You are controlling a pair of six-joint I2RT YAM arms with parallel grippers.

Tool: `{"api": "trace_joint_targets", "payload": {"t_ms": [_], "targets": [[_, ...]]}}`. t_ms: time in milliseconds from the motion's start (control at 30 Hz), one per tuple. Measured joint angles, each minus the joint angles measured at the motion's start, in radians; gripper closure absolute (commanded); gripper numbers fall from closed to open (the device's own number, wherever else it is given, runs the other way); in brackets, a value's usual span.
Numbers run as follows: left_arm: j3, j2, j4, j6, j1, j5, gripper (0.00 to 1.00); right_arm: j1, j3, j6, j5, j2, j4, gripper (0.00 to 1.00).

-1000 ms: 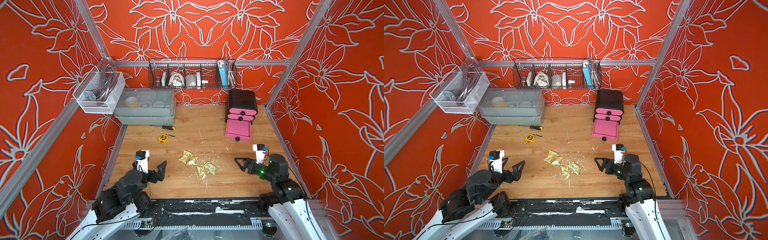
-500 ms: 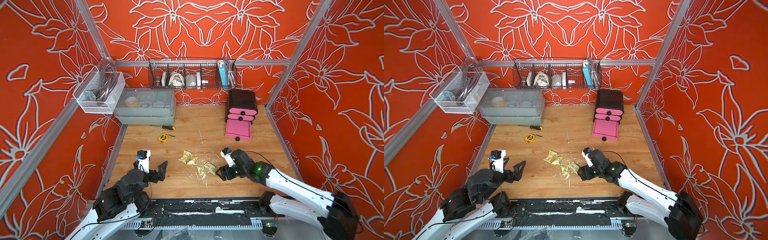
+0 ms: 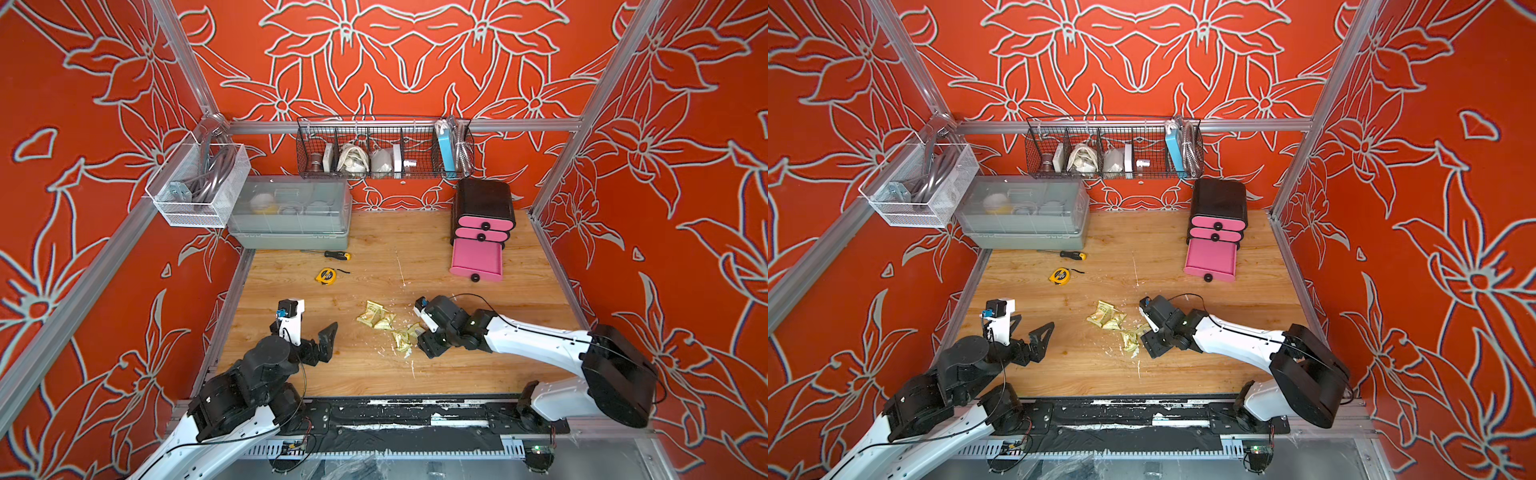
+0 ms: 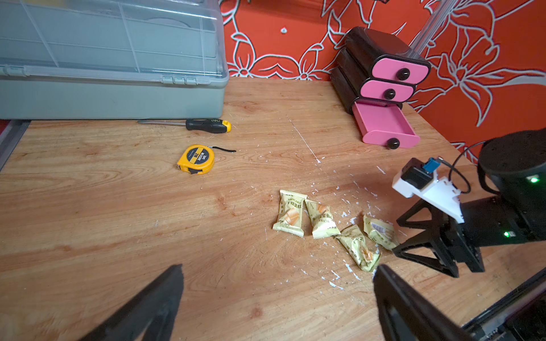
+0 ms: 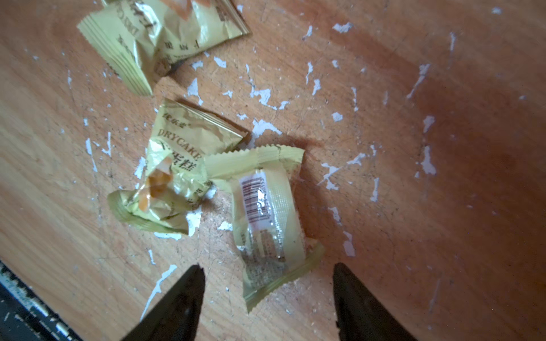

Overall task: Place the cookies into the drawer by color
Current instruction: Pick up the cookie at the center of the board, then place the cookie in the drawer.

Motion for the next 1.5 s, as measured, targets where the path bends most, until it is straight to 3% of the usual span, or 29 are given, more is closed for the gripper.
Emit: {"api": "trace_joint_targets", "payload": {"t_ms": [100,300,633,767,1000,1267,1500], "targets": [[0.000,-0.001,0.000,0.000,0.000,0.000,0.01,0.003,0.010,-0.009,0.010,0.027,-0.004,0.47],[0.000,-0.001,0.000,0.000,0.000,0.000,0.00,0.024,0.049,-0.013,0.031,0.095,-0.009,0.50],[0.000,-0.003,0.000,0.000,0.000,0.000,0.00,0.037,0.059,-0.012,0.069,0.111,-0.015,0.71],[0.000,-0.003,0.000,0.000,0.000,0.000,0.00,0.037,0.055,-0.009,0.101,0.056,-0.014,0.83],[0.000,-0.003,0.000,0.000,0.000,0.000,0.00,0.023,0.047,0.005,0.195,-0.123,-0.010,0.96],[0.000,-0.004,0.000,0.000,0.000,0.001,0.00,-0.230,0.097,-0.021,0.218,-0.160,-0.023,1.00],[0.000,-0.013,0.000,0.000,0.000,0.001,0.00,-0.456,0.291,-0.039,0.242,-0.027,-0.015,1.00]]}}
